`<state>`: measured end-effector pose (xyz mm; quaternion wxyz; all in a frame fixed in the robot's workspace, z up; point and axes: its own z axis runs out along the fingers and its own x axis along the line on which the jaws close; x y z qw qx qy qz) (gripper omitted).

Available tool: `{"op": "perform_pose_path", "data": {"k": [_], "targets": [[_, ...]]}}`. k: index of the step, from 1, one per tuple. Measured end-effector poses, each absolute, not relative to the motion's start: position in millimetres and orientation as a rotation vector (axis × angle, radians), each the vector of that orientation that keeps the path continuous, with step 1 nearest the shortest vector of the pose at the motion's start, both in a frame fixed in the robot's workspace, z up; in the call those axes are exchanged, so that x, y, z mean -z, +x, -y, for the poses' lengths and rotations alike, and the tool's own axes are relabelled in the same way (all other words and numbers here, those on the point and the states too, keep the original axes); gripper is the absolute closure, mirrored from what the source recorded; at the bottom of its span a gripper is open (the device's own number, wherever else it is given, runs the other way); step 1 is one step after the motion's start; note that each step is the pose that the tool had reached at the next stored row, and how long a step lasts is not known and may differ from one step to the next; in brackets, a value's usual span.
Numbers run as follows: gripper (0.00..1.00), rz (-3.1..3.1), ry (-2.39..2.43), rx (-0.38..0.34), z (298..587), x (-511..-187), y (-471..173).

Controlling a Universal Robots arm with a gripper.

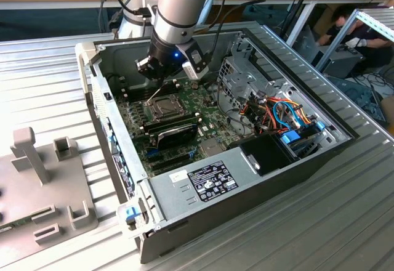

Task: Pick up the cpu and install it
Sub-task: 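Install the first cpu locking lever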

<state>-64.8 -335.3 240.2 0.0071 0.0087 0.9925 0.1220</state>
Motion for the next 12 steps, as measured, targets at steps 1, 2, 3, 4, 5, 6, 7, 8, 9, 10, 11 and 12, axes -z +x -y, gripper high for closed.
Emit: {"op": "perform_pose_path", "data": {"k": [1, 2, 3, 4, 5, 6, 7, 8, 9, 10, 11, 12], "targets": [[0.89, -3.104, 0.027, -0.382, 334.7, -239.4, -64.5], [0.89, -3.104, 0.027, -0.382, 334.3, -239.0, -64.4], [0.89, -3.104, 0.027, -0.382, 333.6, -238.3, -64.3], [0.89, -3.104, 0.027, -0.382, 333.1, -237.7, -64.3], [0.89, -3.104, 0.027, -0.382, 332.7, -237.4, -64.3], [0.89, -3.104, 0.027, -0.382, 332.2, -237.1, -64.3], [0.89, -3.104, 0.027, -0.382, 331.9, -237.1, -64.3], [0.89, -3.104, 0.027, -0.382, 331.5, -237.0, -64.3], [0.89, -3.104, 0.027, -0.382, 331.2, -237.0, -64.3], [0.89, -3.104, 0.027, -0.382, 331.0, -237.0, -64.1], [0.89, -3.104, 0.027, -0.382, 331.0, -236.9, -63.4], [0.89, -3.104, 0.027, -0.382, 330.9, -236.7, -61.8]]}}
